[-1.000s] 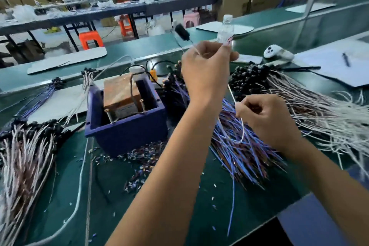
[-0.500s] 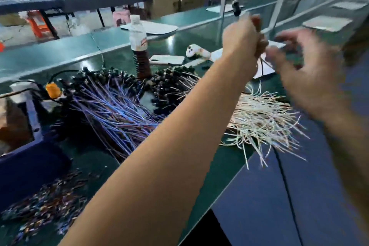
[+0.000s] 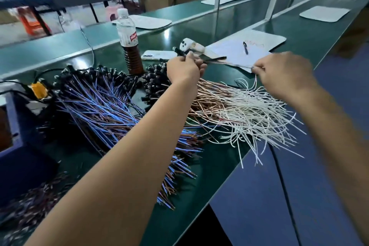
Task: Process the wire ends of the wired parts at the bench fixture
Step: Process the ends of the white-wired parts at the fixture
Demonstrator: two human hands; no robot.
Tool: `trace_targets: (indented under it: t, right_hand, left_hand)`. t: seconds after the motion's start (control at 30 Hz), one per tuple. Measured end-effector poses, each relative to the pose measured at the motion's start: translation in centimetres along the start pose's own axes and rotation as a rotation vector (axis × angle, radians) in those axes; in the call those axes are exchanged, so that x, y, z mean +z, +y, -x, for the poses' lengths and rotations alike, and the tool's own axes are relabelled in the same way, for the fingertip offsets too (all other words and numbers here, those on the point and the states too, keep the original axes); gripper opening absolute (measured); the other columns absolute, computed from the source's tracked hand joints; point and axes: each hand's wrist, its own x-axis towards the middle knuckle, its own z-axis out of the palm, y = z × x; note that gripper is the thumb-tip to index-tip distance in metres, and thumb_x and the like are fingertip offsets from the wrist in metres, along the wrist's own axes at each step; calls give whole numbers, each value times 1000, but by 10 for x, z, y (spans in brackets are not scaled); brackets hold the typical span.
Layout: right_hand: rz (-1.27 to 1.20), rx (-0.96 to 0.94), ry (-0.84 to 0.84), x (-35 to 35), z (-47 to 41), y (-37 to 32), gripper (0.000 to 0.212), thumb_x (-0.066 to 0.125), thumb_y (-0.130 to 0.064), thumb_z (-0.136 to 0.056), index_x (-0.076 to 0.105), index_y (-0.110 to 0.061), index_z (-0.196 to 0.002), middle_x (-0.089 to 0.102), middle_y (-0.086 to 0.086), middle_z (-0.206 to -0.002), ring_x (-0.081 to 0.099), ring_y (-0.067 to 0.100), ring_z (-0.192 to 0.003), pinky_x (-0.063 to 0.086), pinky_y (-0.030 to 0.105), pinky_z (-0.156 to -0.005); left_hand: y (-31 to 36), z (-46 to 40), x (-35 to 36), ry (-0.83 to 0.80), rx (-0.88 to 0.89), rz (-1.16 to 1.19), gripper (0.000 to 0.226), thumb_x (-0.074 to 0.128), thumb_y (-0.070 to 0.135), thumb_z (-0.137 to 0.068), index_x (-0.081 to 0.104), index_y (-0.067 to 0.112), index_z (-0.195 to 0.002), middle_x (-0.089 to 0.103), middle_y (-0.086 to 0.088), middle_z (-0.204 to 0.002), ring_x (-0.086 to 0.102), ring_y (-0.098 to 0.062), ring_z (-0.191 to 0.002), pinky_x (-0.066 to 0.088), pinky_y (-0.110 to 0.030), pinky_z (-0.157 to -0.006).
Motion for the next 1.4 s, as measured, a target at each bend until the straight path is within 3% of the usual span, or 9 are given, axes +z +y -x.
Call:
trace_targets:
  t: [0.1, 0.2, 0.37, 0.5, 0.6, 0.87, 1.07, 1.23, 1.4]
  right_hand:
    - [86, -14, -131, 30, 3, -13, 39, 52, -39, -107, 59, -23, -72, 65, 6, -82, 52, 28, -72, 34, 32, -63]
    - [115, -23, -191, 43, 3, -20, 34, 50, -47, -106, 74, -25, -98, 68, 7, -99, 61, 30, -81, 45, 34, -67]
    - [60, 79, 69, 15, 3, -49, 53, 55, -56, -101, 64, -13, -129, 59, 22, -118, 66, 44, -95, 38, 40, -69]
    - [-251, -24, 361, -30, 32, -129, 30, 58, -42, -99, 68, -14, -102, 69, 19, -92, 67, 43, -77, 39, 38, -63]
    - [-348, -334, 92, -44, 77, -209, 28, 61, -43, -95, 70, -18, -88, 70, 13, -78, 68, 40, -74, 34, 34, -60]
    - [-385, -947, -137, -32, 169, -391, 11, 59, -33, -94, 67, -26, -94, 71, -1, -97, 64, 29, -101, 36, 40, -76]
    - [-476, -1071, -153, -53, 204, -446, 10, 58, -24, -94, 65, -28, -89, 70, -4, -92, 63, 26, -94, 43, 39, -77]
    - [-541, -1078, -334, -63, 236, -483, 11, 55, -24, -94, 64, -20, -90, 53, 4, -81, 50, 31, -66, 43, 35, -60]
    - [-598, -1036, -434, -59, 253, -524, 12, 58, -14, -87, 52, -12, -77, 47, 7, -75, 45, 33, -61, 42, 35, -59]
  left_hand:
    - [-7, -6, -12, -2, -102, 59, 23, 46, -3, -105, 54, 3, -85, 63, -6, -73, 62, -10, -50, 50, -15, -46]
    - [-6, 0, -21, 45, -150, 113, 17, 41, -7, -101, 55, -2, -96, 71, -4, -68, 67, -10, -60, 45, -12, -43]
    - [15, 22, -45, -12, -27, 129, 10, 48, -1, -104, 59, -2, -103, 72, -16, -90, 71, -17, -63, 58, -20, -58]
    - [30, 56, -89, -91, 210, 59, 33, 38, 17, -112, 56, 4, -88, 69, -7, -64, 63, -16, -46, 48, -22, -43]
    - [39, 84, -155, -32, 524, -96, 47, 34, 24, -114, 57, 3, -78, 62, -5, -55, 53, -18, -41, 39, -25, -41]
    - [39, 182, -355, 677, 934, -531, 62, 35, 26, -109, 45, 2, -54, 44, -3, -44, 40, -16, -39, 29, -29, -45]
    - [45, 209, -453, 902, 436, -1023, 53, 41, 31, -109, 42, 17, -58, 58, -9, -62, 59, -33, -69, 20, -38, -63]
    - [65, 205, -491, 1043, 323, -1454, 9, 59, 22, -99, 63, 14, -100, 67, -11, -97, 61, -31, -96, 35, -35, -68]
    - [83, 189, -524, 1029, 12, -1759, 26, 57, 4, -97, 61, 13, -120, 55, -12, -125, 51, -32, -121, 48, -36, -78]
